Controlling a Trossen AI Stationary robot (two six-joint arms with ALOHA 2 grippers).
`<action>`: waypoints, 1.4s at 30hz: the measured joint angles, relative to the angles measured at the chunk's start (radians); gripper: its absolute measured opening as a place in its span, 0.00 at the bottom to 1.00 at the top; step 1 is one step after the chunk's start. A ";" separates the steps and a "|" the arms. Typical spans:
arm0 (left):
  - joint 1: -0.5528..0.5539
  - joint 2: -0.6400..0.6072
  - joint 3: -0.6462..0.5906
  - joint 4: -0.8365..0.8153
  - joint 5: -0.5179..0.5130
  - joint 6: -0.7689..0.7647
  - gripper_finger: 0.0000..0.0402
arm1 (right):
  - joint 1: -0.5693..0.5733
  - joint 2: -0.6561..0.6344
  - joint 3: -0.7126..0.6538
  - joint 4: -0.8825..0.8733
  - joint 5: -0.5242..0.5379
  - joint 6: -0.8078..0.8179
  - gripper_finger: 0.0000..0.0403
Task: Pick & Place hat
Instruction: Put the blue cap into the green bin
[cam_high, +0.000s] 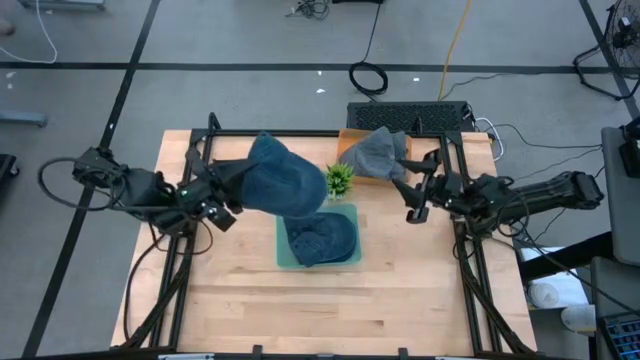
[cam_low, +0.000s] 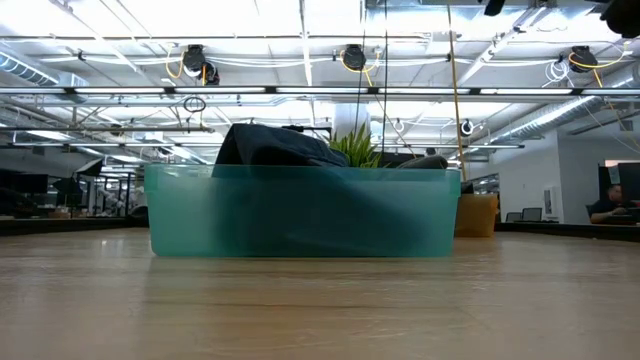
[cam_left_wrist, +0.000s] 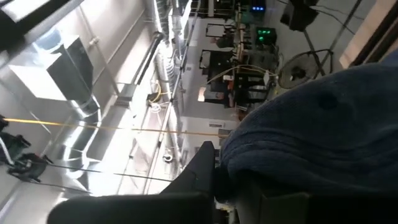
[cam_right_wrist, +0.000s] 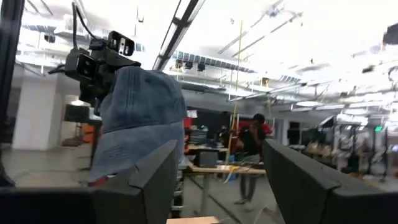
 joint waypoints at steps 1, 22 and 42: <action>0.000 -0.002 0.000 -0.014 0.000 -0.021 0.07 | 0.000 -0.005 0.000 -0.002 0.000 -0.023 0.55; 0.055 0.095 -0.002 -0.337 0.037 -0.883 0.07 | 0.000 -0.008 -0.001 -0.080 0.027 -0.110 0.55; 0.062 0.274 -0.032 -0.185 -0.138 -1.366 0.07 | 0.000 -0.008 -0.001 -0.066 0.026 -0.089 0.55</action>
